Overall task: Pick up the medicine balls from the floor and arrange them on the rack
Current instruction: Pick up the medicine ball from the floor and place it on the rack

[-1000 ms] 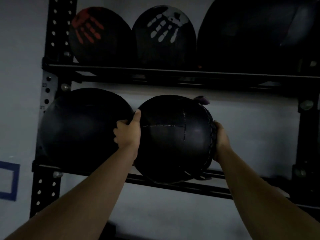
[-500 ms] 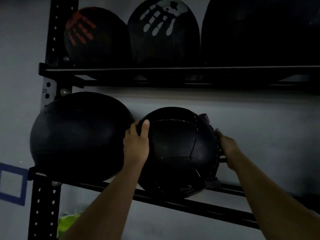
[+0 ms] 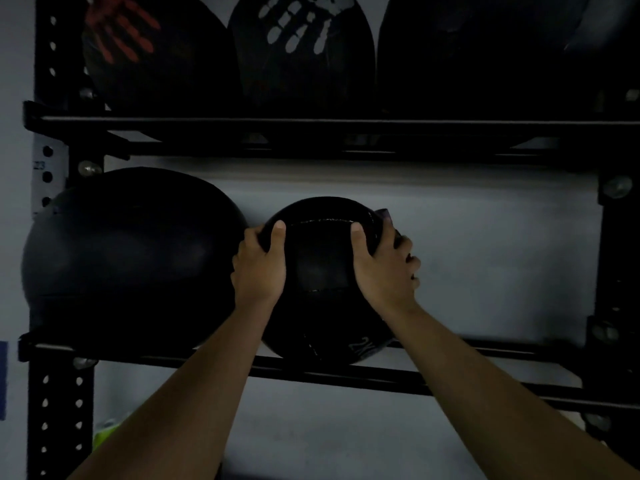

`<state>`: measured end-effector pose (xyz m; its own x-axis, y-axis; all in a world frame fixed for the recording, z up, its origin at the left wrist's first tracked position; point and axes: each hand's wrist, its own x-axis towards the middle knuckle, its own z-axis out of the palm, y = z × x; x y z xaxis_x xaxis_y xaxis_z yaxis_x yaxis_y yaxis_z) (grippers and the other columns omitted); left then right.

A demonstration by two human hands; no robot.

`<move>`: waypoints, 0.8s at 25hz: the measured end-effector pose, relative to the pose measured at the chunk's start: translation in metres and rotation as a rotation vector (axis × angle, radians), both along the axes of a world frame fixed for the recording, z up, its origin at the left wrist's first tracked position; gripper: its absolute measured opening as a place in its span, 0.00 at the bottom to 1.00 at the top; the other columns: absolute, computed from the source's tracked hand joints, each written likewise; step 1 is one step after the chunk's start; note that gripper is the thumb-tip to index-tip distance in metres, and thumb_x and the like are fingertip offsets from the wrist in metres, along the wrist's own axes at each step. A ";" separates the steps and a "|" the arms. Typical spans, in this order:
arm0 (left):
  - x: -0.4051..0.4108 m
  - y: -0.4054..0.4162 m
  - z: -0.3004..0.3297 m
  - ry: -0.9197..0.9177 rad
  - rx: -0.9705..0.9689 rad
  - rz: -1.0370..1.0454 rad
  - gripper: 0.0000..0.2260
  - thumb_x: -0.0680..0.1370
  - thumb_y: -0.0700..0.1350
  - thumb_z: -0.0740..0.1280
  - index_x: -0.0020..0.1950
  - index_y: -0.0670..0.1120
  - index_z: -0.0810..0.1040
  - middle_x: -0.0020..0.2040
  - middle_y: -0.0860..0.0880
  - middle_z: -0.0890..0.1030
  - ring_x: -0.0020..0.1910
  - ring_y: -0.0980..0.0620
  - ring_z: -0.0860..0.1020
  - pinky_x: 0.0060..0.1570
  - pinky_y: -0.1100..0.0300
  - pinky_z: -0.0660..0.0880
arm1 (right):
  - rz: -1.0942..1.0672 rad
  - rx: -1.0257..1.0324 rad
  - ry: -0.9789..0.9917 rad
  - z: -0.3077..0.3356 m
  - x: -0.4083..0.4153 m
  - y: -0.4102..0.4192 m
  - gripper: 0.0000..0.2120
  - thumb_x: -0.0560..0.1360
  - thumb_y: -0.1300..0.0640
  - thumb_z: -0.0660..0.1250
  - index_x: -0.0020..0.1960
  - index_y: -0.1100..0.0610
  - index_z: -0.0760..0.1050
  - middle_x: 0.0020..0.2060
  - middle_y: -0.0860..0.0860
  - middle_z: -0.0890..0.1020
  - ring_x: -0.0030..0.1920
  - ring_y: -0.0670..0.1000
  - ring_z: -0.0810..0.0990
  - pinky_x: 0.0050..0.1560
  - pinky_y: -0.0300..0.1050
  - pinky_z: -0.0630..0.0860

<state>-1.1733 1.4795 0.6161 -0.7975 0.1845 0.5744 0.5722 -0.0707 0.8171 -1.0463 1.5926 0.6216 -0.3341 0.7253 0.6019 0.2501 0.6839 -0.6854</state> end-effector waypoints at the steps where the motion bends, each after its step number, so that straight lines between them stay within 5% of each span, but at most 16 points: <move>1: 0.004 0.000 0.001 0.004 -0.021 0.035 0.27 0.82 0.67 0.55 0.73 0.51 0.71 0.73 0.45 0.74 0.74 0.39 0.70 0.75 0.39 0.64 | -0.002 0.015 0.005 0.002 0.000 0.002 0.38 0.78 0.28 0.47 0.83 0.44 0.51 0.81 0.58 0.57 0.78 0.67 0.56 0.75 0.73 0.53; 7: 0.034 0.005 -0.009 -0.004 -0.152 0.279 0.33 0.80 0.70 0.54 0.75 0.48 0.68 0.74 0.39 0.70 0.72 0.36 0.67 0.71 0.39 0.62 | 0.163 0.021 -0.104 0.047 0.003 0.048 0.36 0.77 0.26 0.49 0.80 0.40 0.59 0.78 0.56 0.66 0.77 0.66 0.62 0.76 0.65 0.60; 12: 0.016 -0.006 -0.002 0.432 -0.324 0.047 0.41 0.70 0.79 0.60 0.80 0.66 0.56 0.85 0.53 0.55 0.83 0.44 0.53 0.80 0.36 0.54 | 0.136 0.123 0.130 0.029 0.000 0.037 0.27 0.80 0.31 0.52 0.73 0.42 0.67 0.71 0.56 0.71 0.71 0.64 0.67 0.72 0.66 0.65; 16: 0.011 -0.001 0.001 0.415 -0.322 0.088 0.41 0.68 0.80 0.59 0.79 0.69 0.56 0.82 0.54 0.60 0.80 0.41 0.60 0.76 0.34 0.62 | 0.073 0.267 0.078 -0.011 0.005 0.021 0.32 0.77 0.28 0.46 0.79 0.36 0.56 0.80 0.52 0.62 0.79 0.59 0.59 0.77 0.66 0.57; 20: 0.023 0.010 0.014 0.240 -0.314 0.124 0.40 0.69 0.80 0.59 0.78 0.67 0.59 0.81 0.49 0.62 0.78 0.37 0.62 0.74 0.33 0.60 | 0.134 0.279 -0.026 0.030 -0.001 0.037 0.30 0.79 0.30 0.50 0.78 0.36 0.60 0.79 0.50 0.65 0.78 0.60 0.61 0.76 0.64 0.58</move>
